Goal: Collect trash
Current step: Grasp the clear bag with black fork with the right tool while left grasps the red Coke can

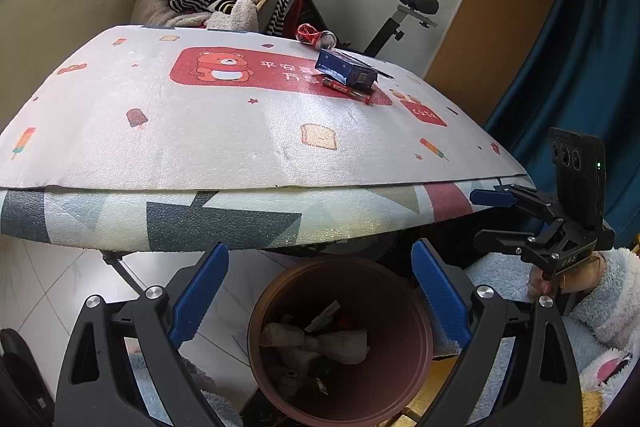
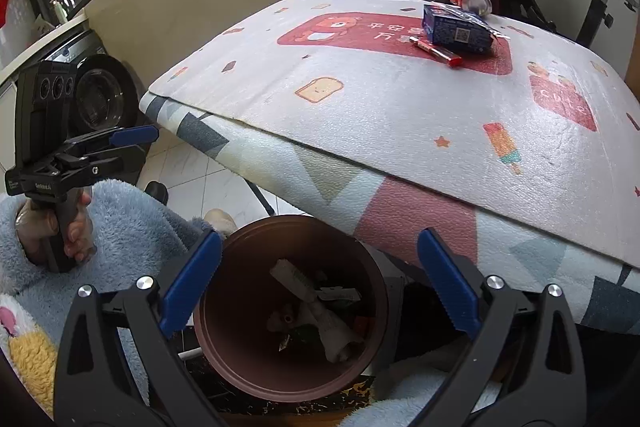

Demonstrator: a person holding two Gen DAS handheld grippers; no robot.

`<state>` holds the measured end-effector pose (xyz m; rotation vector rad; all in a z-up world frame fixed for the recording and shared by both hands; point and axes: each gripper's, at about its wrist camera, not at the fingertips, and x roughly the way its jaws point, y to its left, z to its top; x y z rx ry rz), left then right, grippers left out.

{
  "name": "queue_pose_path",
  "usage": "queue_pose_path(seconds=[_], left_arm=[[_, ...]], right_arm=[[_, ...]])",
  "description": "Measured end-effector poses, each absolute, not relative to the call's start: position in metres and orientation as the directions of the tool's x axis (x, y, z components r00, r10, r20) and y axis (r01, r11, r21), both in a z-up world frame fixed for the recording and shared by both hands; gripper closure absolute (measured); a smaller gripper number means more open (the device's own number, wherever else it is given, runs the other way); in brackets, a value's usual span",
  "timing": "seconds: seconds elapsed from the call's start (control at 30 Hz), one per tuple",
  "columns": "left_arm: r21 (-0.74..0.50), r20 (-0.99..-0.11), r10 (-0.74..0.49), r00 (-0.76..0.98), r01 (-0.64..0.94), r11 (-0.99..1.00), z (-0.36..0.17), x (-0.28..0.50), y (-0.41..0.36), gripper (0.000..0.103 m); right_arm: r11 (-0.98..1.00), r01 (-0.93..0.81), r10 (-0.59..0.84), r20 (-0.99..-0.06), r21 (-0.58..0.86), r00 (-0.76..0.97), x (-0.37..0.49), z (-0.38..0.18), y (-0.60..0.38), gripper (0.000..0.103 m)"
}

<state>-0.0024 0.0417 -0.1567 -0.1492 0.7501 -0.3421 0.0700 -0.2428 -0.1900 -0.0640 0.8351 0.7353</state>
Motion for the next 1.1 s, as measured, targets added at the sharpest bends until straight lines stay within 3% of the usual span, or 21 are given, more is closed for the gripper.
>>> queue_pose_path(seconds=[0.43, 0.7, 0.9, 1.03, 1.1], left_arm=[[-0.260, -0.648, -0.345, 0.679, 0.229, 0.938, -0.142, 0.015, 0.048, 0.013], [-0.329, -0.642, -0.354, 0.680, 0.173, 0.928, -0.097, 0.084, 0.068, 0.013], [-0.346, -0.637, -0.378, 0.672, 0.189, 0.919, -0.064, 0.144, 0.070, 0.013], [-0.342, -0.658, -0.389, 0.645, 0.204, 0.917, -0.058, 0.186, 0.065, 0.013], [-0.354, -0.665, -0.402, 0.629, 0.208, 0.912, -0.057, 0.211, 0.064, 0.013]], right_arm=[[0.822, -0.487, 0.543, -0.665, 0.296, 0.513, 0.091, -0.179, -0.276, 0.006], [0.886, -0.331, 0.463, -0.652, 0.324, 0.601, 0.131, -0.167, -0.300, 0.006], [0.897, -0.343, 0.441, -0.635, 0.280, 0.634, 0.177, -0.146, -0.300, 0.007], [0.886, -0.381, 0.458, -0.627, 0.264, 0.630, 0.229, -0.133, -0.287, 0.017], [0.880, -0.402, 0.467, -0.627, 0.254, 0.624, 0.249, -0.130, -0.281, 0.027]])
